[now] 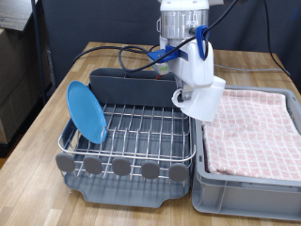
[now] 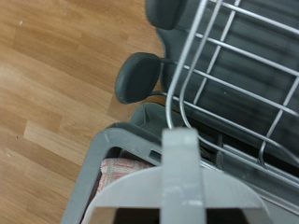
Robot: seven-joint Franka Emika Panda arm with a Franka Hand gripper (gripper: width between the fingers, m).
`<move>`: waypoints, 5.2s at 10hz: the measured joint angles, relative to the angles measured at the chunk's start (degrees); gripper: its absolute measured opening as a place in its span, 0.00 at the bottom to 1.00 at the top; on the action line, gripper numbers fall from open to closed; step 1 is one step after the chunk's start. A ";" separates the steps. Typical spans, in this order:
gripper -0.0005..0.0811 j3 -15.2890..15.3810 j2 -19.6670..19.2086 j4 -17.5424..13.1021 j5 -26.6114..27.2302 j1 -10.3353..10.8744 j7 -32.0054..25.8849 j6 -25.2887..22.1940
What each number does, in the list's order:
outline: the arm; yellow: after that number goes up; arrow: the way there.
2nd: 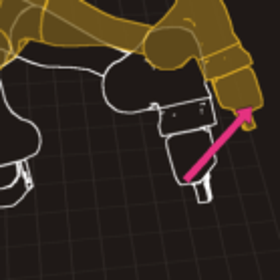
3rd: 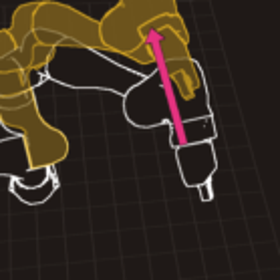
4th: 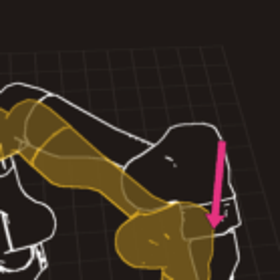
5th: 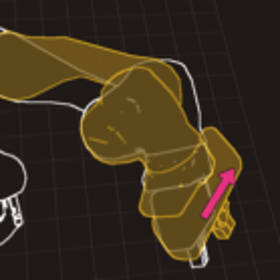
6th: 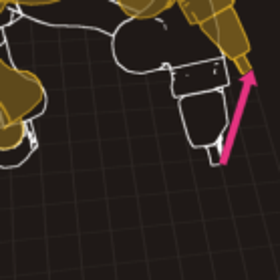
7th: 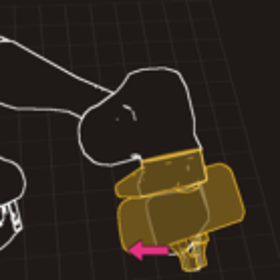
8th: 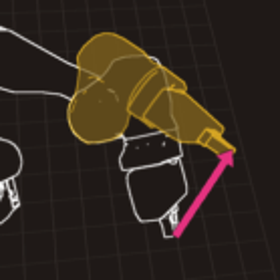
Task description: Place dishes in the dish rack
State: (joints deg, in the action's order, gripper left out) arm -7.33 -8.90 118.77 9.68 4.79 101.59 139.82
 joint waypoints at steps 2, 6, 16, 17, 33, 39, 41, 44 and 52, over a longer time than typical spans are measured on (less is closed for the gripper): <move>0.09 0.29 -4.02 -5.79 -0.19 -0.23 -9.29 -4.50; 0.09 0.65 -7.79 -10.39 -0.47 -0.19 -16.64 -4.87; 0.09 -0.11 -9.24 -14.33 -5.15 -0.28 -35.95 -4.35; 0.09 -0.10 -10.00 -15.26 -5.14 -0.32 -38.13 -4.78; 0.09 2.81 -20.65 -20.55 2.87 -2.69 -56.72 -2.80; 0.09 1.69 -24.16 -23.87 2.35 -2.69 -56.73 -5.26; 0.09 1.55 -25.62 -26.15 2.34 -2.72 -56.99 -7.60; 0.09 1.49 -26.85 -27.96 2.43 -2.72 -57.01 -9.50; 0.89 1.52 -26.79 -28.48 5.22 -2.80 -53.97 -13.23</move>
State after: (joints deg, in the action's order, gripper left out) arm -5.81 -35.68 90.30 14.90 1.98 47.62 126.59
